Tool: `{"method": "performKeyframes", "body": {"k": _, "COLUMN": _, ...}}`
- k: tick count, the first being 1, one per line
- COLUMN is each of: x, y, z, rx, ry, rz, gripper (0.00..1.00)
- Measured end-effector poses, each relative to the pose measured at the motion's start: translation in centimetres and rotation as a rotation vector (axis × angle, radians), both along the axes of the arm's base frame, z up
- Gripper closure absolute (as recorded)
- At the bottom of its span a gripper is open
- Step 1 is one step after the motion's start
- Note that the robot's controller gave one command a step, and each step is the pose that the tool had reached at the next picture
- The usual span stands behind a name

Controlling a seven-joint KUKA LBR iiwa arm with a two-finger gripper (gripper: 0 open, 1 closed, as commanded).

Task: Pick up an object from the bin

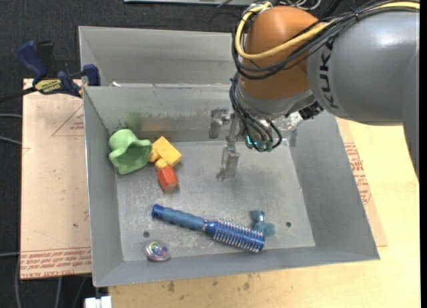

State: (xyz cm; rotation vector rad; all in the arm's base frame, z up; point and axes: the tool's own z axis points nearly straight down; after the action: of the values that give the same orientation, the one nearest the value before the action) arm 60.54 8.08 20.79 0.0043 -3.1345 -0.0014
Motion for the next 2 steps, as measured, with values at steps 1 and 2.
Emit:
{"method": "performKeyframes", "body": {"k": 1, "x": -8.3, "y": 3.3, "z": -5.8, "rx": -0.001, "ry": 0.003, "rz": -0.125, "gripper": 0.0}}
{"method": "performKeyframes", "body": {"k": 2, "x": -10.0, "y": 1.8, "z": -14.2, "rx": -0.003, "ry": 0.001, "rz": -0.18, "gripper": 0.0}}
